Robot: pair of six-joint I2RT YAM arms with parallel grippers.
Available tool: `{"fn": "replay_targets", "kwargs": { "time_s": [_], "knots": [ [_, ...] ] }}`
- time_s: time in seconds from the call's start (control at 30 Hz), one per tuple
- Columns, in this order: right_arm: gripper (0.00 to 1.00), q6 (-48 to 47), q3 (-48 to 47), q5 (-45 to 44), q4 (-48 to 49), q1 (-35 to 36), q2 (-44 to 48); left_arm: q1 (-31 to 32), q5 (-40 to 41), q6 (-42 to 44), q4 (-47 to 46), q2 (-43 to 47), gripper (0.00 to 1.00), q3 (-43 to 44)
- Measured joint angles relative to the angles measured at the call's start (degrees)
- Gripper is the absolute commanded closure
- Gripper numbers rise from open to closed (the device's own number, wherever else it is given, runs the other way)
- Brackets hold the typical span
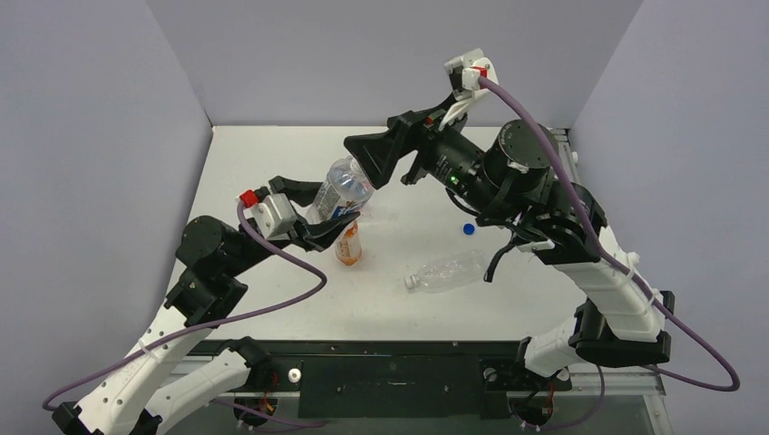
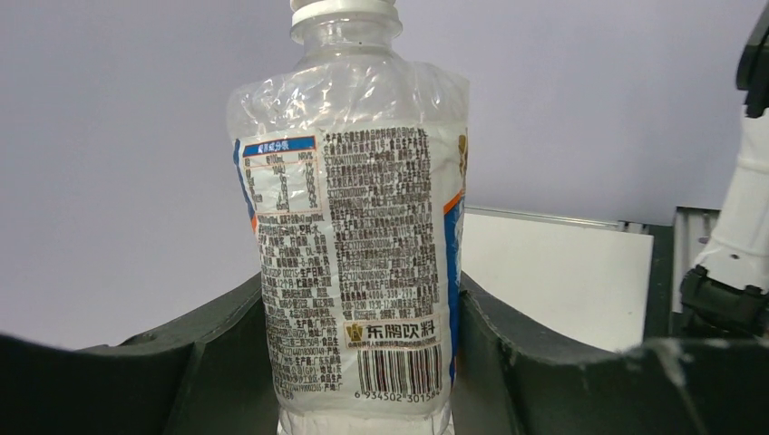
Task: Unscrew the bottle caps
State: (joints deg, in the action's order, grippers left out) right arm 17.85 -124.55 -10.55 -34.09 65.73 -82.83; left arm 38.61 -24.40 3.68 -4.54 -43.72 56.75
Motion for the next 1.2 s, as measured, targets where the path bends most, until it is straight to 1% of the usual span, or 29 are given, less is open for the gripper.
{"fn": "replay_targets", "kwargs": {
  "time_s": [0.07,0.1,0.13,0.17,0.3,0.33,0.43,0.47,0.5,0.53,0.57,0.6,0.63,0.77,0.87,0.97,1.03,1.2],
  "knots": [
    [0.27,0.61,-0.96,-1.97,-1.05,0.00,-1.18,0.00,1.46,1.57,-0.02,0.00,1.00,-0.09],
    [0.32,0.90,-1.18,-2.78,-1.57,-0.02,-1.81,0.00,1.97,2.23,-0.04,0.00,1.00,-0.15],
    [0.34,1.18,-1.40,-3.26,-2.25,-0.02,-2.47,-0.02,2.45,2.86,-0.04,0.00,1.00,-0.20],
    [0.40,1.46,-1.70,-3.72,-3.13,-0.02,-3.30,0.00,2.93,3.26,-0.04,0.00,1.00,-0.20],
    [0.53,2.73,-2.12,-4.20,-4.92,-0.09,-5.68,0.00,4.20,4.72,-0.04,0.00,1.00,-0.22],
    [0.54,3.13,-2.12,-4.17,-5.29,-0.15,-6.05,0.00,4.52,5.03,-0.04,0.00,1.00,-0.22],
    [0.68,4.24,-2.19,-3.87,-5.90,-0.17,-6.64,0.00,5.16,5.62,0.00,-0.02,1.00,-0.33],
    [0.76,4.35,-2.29,-3.65,-5.95,-0.20,-6.64,0.00,5.22,5.75,-0.02,-0.09,1.00,-0.42],
    [0.80,4.57,-2.43,-3.43,-5.99,-0.28,-6.67,0.00,5.31,5.84,-0.02,-0.15,1.00,-0.50],
    [0.88,4.59,-2.58,-3.41,-6.10,-0.31,-6.67,0.00,5.38,5.97,-0.09,-0.22,1.00,-0.57],
    [0.91,4.94,-2.69,-3.13,-6.27,-0.46,-6.67,0.00,5.42,5.99,-0.24,-0.24,1.00,-0.57],
    [0.97,5.14,-2.73,-2.93,-6.29,-0.57,-6.67,0.00,5.53,6.01,-0.26,-0.24,1.00,-0.57],
    [0.99,5.16,-2.73,-2.78,-6.32,-0.66,-6.67,0.00,5.57,6.03,-0.26,-0.26,1.00,-0.59],
    [1.00,5.20,-2.73,-1.77,-6.32,-1.14,-6.64,0.00,5.57,5.84,-0.28,-0.31,1.00,-0.61],
    [1.00,4.63,-2.10,1.42,-5.75,-2.27,-6.29,0.00,5.16,4.39,-0.28,-0.31,1.00,-0.59],
    [1.00,2.16,1.46,9.57,-3.50,-4.61,-3.96,-0.04,3.23,0.83,-0.26,-0.28,1.00,-0.59],
    [1.00,0.55,5.33,16.74,-0.90,-6.14,-1.25,-0.02,0.74,-2.43,-0.50,-0.22,1.00,-0.50],
    [1.00,-0.76,15.87,36.48,9.38,-9.86,6.14,0.42,-8.52,-11.78,-1.42,-0.22,1.00,1.27]
  ]
}}
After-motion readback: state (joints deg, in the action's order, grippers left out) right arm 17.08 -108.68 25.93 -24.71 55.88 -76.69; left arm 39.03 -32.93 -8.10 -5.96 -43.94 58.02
